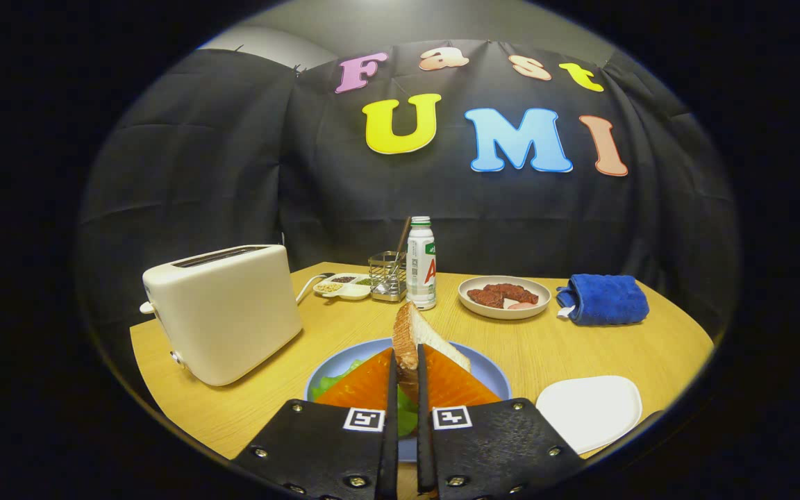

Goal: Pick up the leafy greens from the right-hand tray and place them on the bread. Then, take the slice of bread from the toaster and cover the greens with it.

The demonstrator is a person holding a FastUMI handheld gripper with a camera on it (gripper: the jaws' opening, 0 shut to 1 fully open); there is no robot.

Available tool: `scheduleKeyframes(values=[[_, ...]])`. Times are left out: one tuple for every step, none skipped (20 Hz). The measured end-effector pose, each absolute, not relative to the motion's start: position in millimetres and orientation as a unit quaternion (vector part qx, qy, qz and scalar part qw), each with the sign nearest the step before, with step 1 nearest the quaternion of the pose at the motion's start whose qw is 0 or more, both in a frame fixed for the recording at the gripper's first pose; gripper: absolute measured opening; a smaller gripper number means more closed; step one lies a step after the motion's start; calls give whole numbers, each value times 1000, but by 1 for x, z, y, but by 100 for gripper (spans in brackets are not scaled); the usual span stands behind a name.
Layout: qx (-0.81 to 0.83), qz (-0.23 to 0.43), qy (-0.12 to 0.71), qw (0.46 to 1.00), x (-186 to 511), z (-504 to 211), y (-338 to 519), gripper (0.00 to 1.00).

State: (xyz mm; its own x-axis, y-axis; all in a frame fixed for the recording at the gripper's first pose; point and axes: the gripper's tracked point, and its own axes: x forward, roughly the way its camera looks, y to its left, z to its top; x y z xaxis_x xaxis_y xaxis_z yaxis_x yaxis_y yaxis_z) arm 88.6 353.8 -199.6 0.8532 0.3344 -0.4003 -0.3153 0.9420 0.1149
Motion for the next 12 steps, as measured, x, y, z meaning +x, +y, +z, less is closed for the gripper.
scheduleKeyframes(values=[[27,176,221,959,87,-204,359,11],[31,182,230,955,86,-208,365,11],[34,188,240,952,85,-213,369,11],[35,192,248,949,84,-217,374,11],[36,196,257,946,84,-223,377,11],[36,200,264,943,83,-227,380,11],[36,201,268,942,83,-230,382,11],[35,202,269,941,83,-230,383,11],[34,201,269,941,84,-232,384,11],[35,202,271,940,84,-232,385,11],[39,203,276,939,83,-235,386,11],[45,204,283,936,83,-237,387,11]])
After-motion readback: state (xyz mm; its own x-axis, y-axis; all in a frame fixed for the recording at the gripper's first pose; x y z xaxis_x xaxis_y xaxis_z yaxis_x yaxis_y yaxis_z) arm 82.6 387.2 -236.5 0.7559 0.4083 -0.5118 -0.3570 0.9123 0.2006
